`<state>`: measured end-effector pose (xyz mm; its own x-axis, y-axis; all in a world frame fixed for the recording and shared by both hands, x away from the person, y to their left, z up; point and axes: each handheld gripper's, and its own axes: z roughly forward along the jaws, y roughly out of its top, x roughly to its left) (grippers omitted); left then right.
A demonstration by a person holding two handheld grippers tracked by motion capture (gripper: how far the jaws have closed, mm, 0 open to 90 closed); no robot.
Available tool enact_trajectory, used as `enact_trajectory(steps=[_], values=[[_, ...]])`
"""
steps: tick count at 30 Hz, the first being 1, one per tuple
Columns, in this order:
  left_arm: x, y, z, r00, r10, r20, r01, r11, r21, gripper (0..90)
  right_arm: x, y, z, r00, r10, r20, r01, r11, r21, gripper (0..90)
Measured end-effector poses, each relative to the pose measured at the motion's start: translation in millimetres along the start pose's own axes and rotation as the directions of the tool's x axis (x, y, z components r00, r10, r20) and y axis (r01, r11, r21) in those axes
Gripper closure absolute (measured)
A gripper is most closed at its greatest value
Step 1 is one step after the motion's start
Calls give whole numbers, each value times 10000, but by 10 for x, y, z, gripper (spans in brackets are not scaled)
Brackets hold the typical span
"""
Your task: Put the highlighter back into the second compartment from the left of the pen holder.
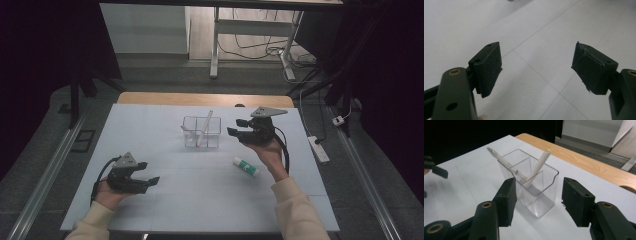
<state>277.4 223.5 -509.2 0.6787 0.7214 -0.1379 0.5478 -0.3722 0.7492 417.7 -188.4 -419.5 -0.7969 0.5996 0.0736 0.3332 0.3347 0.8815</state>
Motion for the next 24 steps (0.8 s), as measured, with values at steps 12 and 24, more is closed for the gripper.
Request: enact_trajectory(steps=[12,24], values=[[-7,1,3,10000,-2,-16,2,10000,21,235,22,-218,-150,9999,-121,-123,125,9992,373,432],[-10,-1,9,10000,38,-32,-38,10000,81,233,1,-321,-161,9994,-313,-149,326,9943,1013,420]])
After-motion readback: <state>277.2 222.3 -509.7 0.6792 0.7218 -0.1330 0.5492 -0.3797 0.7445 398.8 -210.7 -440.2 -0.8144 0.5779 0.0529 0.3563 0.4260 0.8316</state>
